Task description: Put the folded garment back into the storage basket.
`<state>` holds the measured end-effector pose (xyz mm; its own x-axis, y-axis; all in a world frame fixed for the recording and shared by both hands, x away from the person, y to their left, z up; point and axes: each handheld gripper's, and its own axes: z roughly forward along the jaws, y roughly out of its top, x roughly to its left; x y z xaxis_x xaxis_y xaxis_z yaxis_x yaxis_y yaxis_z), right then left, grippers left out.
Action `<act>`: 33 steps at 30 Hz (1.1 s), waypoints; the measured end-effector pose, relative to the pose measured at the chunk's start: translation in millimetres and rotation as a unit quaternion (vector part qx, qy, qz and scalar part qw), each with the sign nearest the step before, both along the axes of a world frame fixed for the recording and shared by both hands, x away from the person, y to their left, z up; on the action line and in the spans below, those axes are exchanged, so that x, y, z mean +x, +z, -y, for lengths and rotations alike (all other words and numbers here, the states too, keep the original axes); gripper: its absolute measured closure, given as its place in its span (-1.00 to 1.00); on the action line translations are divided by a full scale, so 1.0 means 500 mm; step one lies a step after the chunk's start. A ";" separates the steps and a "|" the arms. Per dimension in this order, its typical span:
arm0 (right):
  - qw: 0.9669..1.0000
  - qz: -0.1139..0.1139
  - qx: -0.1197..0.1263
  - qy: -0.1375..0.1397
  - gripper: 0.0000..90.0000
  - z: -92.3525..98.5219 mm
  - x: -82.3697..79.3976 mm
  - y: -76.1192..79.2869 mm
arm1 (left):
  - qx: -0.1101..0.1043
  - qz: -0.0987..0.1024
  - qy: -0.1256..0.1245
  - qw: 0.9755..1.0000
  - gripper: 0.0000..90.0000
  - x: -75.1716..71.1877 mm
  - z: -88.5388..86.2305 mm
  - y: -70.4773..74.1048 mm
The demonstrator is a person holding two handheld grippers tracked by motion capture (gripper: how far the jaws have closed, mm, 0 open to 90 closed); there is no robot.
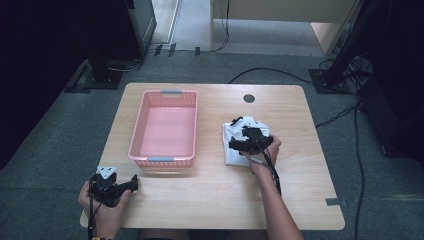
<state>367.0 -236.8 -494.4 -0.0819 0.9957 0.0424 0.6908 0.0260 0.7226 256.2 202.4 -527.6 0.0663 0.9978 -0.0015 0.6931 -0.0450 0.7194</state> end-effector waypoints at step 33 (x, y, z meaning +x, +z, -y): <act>0.998 0.038 0.000 -0.042 -0.70 -0.017 0.005 -0.066 | -0.002 0.001 -0.001 1.000 -1.00 0.000 -0.001 0.000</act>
<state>369.5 -228.3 -527.3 -0.0012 0.9993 0.0387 0.6335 -0.0292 0.7732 256.4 202.8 -527.7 0.0692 0.9976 -0.0052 0.6913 -0.0443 0.7212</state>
